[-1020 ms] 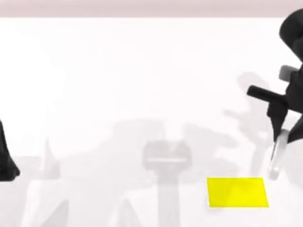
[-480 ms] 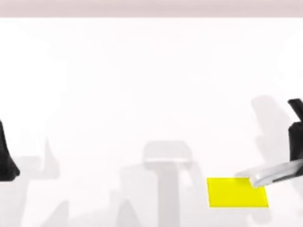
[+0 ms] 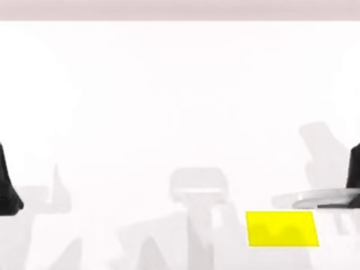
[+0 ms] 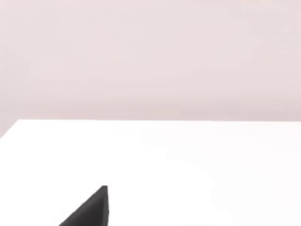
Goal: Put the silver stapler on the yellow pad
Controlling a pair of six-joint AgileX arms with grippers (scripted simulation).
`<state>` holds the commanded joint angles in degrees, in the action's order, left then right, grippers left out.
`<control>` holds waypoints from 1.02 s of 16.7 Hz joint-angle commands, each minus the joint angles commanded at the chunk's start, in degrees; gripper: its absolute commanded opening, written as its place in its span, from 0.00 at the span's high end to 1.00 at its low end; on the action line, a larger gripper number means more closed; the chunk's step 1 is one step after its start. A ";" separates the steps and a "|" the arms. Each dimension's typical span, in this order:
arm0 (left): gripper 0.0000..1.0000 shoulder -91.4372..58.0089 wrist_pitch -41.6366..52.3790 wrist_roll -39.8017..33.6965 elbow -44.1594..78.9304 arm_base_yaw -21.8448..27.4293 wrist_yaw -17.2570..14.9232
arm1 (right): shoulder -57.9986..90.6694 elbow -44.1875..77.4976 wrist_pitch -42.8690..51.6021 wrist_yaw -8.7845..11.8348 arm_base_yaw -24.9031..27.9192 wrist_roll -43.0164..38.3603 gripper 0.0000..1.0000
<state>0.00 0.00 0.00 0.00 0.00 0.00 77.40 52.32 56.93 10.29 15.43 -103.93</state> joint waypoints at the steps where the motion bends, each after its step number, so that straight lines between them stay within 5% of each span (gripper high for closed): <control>1: 0.00 0.00 0.00 0.00 0.00 0.00 0.00 | 0.00 0.00 0.00 0.00 0.00 0.00 1.00; 7: 0.00 0.00 0.00 0.00 0.00 0.00 0.00 | 1.35 -0.74 -2.16 -0.10 0.48 -0.98 1.00; 17: 0.00 0.00 0.00 0.00 0.00 0.00 0.00 | 13.09 -10.90 -25.54 -1.30 8.47 -8.74 1.00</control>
<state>0.00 0.00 0.00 0.00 0.00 0.00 90.49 41.42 31.39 8.99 23.91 -112.67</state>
